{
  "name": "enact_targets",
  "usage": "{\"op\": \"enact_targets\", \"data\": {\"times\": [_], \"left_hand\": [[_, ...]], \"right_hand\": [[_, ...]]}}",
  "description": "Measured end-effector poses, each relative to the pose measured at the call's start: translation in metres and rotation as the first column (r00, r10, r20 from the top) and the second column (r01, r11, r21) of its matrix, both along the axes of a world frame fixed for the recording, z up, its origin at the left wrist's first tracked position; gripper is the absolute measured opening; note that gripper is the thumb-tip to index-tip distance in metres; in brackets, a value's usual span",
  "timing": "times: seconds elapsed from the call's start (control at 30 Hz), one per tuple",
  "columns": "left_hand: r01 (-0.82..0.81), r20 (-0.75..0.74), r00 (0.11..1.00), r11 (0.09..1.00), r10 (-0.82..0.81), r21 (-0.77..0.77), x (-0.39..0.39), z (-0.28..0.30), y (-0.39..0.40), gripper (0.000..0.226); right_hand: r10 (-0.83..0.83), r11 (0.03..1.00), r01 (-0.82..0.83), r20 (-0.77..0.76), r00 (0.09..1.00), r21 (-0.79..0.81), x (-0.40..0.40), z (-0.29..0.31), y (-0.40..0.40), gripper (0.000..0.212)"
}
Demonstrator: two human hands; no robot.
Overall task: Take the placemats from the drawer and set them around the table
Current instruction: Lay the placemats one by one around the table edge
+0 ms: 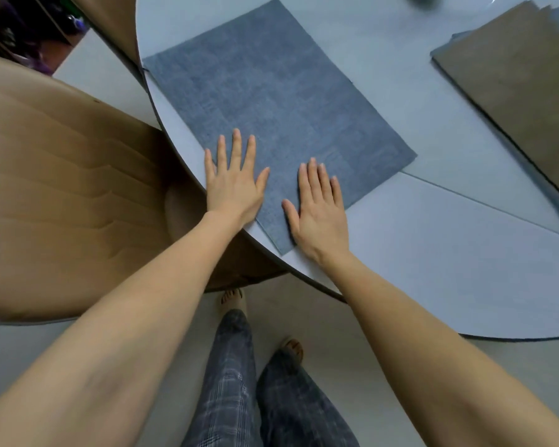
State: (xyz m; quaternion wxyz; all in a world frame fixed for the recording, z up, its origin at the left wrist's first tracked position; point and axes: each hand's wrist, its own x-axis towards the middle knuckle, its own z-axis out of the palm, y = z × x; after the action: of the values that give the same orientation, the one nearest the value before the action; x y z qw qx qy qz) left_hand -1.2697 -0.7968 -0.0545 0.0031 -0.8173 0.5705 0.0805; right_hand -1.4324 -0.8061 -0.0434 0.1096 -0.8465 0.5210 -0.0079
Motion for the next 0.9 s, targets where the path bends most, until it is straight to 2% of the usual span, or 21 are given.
{"op": "enact_targets", "data": {"times": [0.1, 0.17, 0.23, 0.3, 0.33, 0.4, 0.47, 0.57, 0.7, 0.9], "left_hand": [[-0.010, 0.000, 1.000, 1.000, 0.010, 0.025, 0.002, 0.000, 0.000, 0.064], [-0.024, -0.044, 0.999, 0.998, 0.027, 0.066, -0.004, 0.009, 0.000, 0.064], [-0.060, -0.105, 0.992, 0.988, 0.075, 0.139, -0.012, 0.024, 0.000, 0.064], [-0.046, -0.144, 0.986, 0.967, 0.084, 0.249, -0.023, 0.043, 0.000, 0.063], [-0.011, -0.144, 0.988, 0.955, 0.056, 0.295, -0.029, 0.053, -0.001, 0.061], [0.088, -0.141, 0.989, 0.942, -0.044, 0.323, -0.041, 0.076, -0.007, 0.047], [0.174, -0.154, 0.979, 0.940, -0.133, 0.292, -0.054, 0.098, -0.021, 0.036], [0.277, -0.192, 0.953, 0.927, -0.233, 0.251, -0.079, 0.126, -0.057, 0.039], [0.431, -0.214, 0.897, 0.875, -0.388, 0.220, -0.120, 0.148, -0.116, 0.038], [0.606, -0.191, 0.794, 0.778, -0.577, 0.166, -0.201, 0.160, -0.173, 0.028]], "right_hand": [[0.089, 0.996, -0.089, -0.026, 0.996, 0.013, -0.025, -0.007, 0.031, 0.066], [0.183, 0.980, -0.178, -0.052, 0.982, 0.087, -0.055, 0.001, 0.055, 0.064], [0.264, 0.954, -0.253, -0.051, 0.963, 0.157, -0.084, 0.016, 0.062, 0.063], [0.271, 0.949, -0.263, -0.020, 0.962, 0.174, -0.105, 0.034, 0.052, 0.061], [0.224, 0.966, -0.222, -0.001, 0.975, 0.131, -0.113, 0.043, 0.042, 0.057], [0.036, 0.997, -0.039, 0.037, 0.999, 0.074, -0.127, 0.064, 0.009, 0.046], [-0.112, 0.989, 0.107, 0.042, 0.993, 0.097, -0.140, 0.084, -0.030, 0.038], [-0.285, 0.950, 0.283, -0.006, 0.959, 0.130, -0.165, 0.113, -0.075, 0.040], [-0.424, 0.889, 0.433, -0.092, 0.901, 0.147, -0.207, 0.142, -0.099, 0.048], [-0.557, 0.817, 0.557, -0.049, 0.829, 0.149, -0.276, 0.155, -0.116, 0.051]]}}
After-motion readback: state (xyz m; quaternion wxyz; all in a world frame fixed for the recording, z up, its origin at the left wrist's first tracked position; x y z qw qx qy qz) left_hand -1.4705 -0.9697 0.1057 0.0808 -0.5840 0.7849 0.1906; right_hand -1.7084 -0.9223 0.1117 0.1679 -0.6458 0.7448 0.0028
